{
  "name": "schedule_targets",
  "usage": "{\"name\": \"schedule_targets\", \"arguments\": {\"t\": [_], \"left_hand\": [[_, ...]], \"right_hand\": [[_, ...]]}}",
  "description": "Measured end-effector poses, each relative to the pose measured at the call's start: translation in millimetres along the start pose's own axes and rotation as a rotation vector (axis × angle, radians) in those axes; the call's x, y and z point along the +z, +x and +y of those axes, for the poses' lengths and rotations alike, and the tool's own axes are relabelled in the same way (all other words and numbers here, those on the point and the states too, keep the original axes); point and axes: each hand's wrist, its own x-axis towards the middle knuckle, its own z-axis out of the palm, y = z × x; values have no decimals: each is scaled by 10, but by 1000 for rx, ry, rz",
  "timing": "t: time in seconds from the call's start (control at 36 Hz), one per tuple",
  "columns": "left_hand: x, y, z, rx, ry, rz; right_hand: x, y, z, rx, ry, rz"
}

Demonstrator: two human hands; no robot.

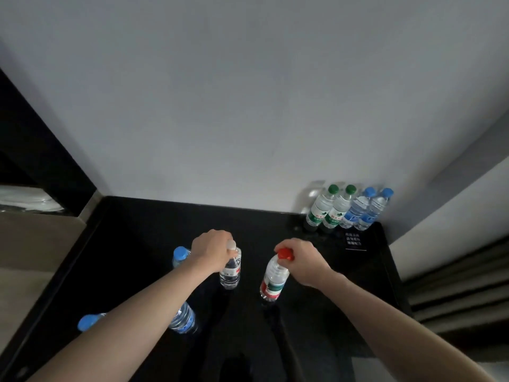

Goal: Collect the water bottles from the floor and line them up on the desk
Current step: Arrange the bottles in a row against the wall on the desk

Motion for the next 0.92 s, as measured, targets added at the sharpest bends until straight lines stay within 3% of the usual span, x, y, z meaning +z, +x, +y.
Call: {"name": "schedule_targets", "arguments": {"t": [0.39, 0.61, 0.92], "left_hand": [[-71, 136, 225, -145, -25, 14], [-148, 290, 336, -145, 74, 10], [-421, 620, 566, -162, 39, 43]], "right_hand": [[-819, 1056, 436, -25, -50, 122], [-1011, 1455, 677, -2, -39, 114], [-1155, 1815, 843, 35, -85, 142]]}}
